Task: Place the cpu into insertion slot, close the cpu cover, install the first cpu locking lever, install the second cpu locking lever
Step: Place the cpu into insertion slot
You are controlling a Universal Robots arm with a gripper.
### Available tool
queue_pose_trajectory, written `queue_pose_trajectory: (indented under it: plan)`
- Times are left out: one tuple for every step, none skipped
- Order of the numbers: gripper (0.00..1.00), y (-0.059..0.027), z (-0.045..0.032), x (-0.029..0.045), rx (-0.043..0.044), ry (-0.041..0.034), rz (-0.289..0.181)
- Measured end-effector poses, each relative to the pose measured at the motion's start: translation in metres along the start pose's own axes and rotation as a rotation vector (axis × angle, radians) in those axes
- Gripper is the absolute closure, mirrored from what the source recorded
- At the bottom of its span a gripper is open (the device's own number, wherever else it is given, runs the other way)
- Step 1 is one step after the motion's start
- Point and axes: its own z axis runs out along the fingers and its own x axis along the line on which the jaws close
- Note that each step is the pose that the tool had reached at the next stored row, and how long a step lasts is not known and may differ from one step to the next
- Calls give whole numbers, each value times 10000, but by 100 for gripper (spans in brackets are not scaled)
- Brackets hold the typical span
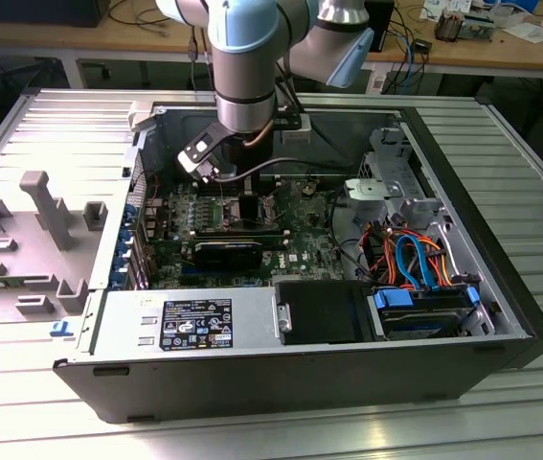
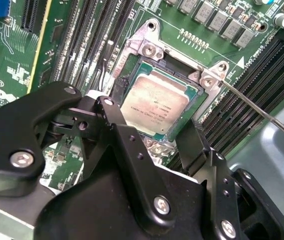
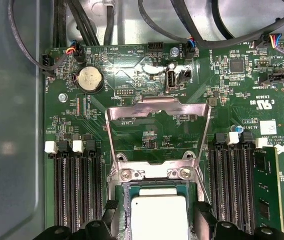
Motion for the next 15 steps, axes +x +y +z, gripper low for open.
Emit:
queue_pose_trajectory:
  plan:
    - [31,4,5,4,3,7,2]
    - [31,7,9,7,6,8,2]
    - [31,8,13,9,7,11,1]
    - [31,10,17,12,8,15,2]
    - [31,13,21,16,8,18,2]
    - [31,16,24,19,9,17,2]
    - [31,18,25,22,11,14,2]
    - [31,19,26,25,10,16,-6]
    - [31,19,26,30,10,16,-15]
    - [31,19,25,34,9,19,-62]
    - [31,19,25,35,7,4,-81]
    - [31,19,21,35,8,-7,-90]
    - [31,19,20,36,5,-34,-90]
    - [31,19,19,35,4,-132,-94]
    - [31,19,19,34,4,-142,-95]
